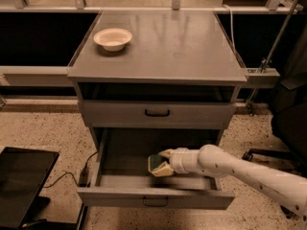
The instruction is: Place sponge into middle drawer
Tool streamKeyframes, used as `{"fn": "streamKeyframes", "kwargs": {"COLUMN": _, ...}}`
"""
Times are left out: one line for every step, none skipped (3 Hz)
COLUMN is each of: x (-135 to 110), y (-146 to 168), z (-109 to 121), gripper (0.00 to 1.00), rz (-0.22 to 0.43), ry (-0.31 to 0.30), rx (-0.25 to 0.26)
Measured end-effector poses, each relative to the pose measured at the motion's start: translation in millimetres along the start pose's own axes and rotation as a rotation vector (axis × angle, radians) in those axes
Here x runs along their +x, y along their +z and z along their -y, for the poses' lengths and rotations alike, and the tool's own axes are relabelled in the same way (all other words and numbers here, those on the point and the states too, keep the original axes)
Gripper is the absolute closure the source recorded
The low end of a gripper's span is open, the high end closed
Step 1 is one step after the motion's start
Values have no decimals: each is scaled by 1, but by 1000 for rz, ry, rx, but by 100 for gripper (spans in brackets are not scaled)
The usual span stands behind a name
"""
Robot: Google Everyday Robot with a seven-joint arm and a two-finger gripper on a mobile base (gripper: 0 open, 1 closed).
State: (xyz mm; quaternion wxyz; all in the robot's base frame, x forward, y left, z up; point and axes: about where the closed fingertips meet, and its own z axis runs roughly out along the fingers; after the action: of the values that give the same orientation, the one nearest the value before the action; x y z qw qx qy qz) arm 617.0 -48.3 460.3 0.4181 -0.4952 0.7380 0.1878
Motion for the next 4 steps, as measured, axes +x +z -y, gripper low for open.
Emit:
{"fn": "streamKeyframes", "kwargs": {"x": 35, "y": 17, "z": 0, "gripper": 100, "rz": -4, "ry": 52, "rx": 46}}
{"fn": "streamKeyframes", "kwargs": {"x": 64, "y": 24, "z": 6, "gripper": 100, "rz": -9, "ry": 105, "rx": 125}}
{"fn": "streamKeyframes", "kwargs": {"x": 64, "y": 25, "z": 10, "gripper": 96, "rz": -8, "ry": 106, "rx": 142}}
{"fn": "streamKeyframes", "kwargs": {"x": 64, "y": 25, "z": 10, "gripper": 77, "rz": -8, "ry": 106, "rx": 142}}
